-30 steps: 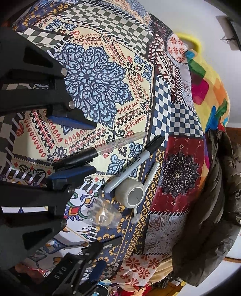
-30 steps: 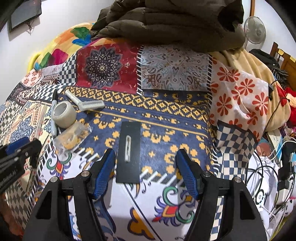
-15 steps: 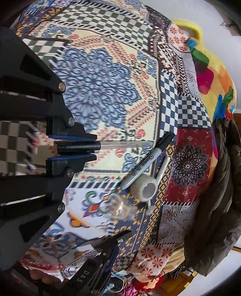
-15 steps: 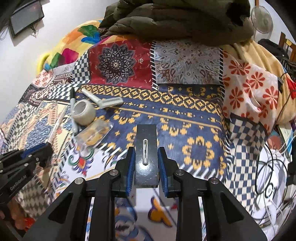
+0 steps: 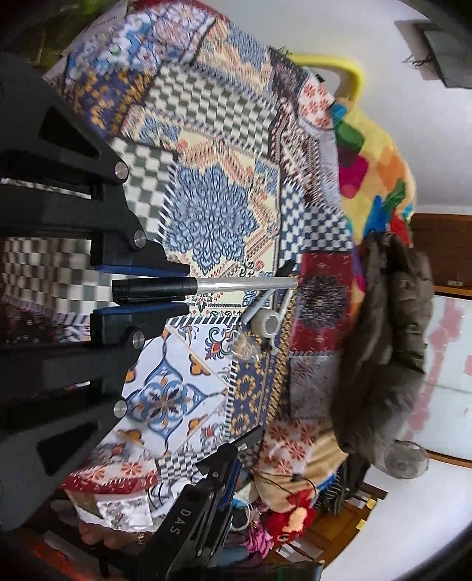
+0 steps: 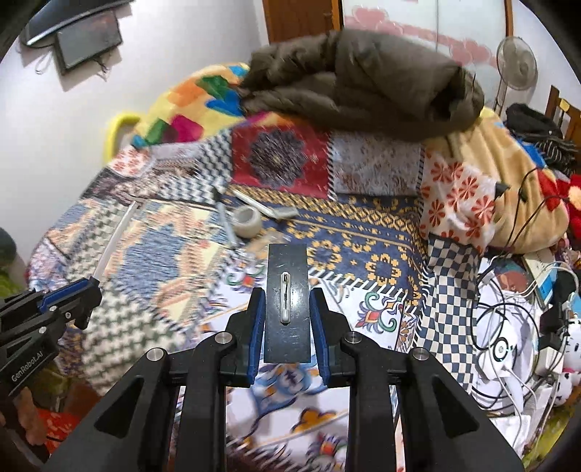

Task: Collect trash
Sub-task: 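Carry the clear pen and black case with both grippers toward the white bin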

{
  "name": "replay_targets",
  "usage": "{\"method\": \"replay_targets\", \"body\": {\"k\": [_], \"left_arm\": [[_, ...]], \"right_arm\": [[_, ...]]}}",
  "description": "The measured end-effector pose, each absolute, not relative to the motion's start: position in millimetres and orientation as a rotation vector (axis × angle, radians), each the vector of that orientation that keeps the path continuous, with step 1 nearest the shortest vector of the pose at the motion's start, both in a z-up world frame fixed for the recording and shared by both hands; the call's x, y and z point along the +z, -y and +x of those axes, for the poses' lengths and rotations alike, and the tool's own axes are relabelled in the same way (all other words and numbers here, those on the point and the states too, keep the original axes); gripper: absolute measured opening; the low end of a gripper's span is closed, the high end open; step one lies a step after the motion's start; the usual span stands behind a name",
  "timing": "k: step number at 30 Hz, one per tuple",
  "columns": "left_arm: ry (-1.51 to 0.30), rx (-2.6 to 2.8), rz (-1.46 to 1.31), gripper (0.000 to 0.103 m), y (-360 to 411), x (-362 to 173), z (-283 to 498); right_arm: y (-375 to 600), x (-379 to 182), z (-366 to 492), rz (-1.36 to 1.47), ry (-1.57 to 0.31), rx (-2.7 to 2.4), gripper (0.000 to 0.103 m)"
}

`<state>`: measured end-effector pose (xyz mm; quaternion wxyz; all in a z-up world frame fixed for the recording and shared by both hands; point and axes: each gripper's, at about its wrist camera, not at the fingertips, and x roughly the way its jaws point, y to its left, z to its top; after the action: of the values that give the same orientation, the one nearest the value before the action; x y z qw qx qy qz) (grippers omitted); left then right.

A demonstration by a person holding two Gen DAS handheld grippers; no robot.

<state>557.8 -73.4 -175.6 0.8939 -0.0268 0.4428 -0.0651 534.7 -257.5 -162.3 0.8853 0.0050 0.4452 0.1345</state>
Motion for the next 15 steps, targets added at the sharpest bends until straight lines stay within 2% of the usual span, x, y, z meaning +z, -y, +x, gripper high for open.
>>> {"method": "replay_targets", "body": {"k": [15], "left_arm": [[-0.771,-0.037,-0.091,0.012,12,-88,433]], "right_arm": [[210,-66,432,-0.020,-0.758,0.382,0.022]]}}
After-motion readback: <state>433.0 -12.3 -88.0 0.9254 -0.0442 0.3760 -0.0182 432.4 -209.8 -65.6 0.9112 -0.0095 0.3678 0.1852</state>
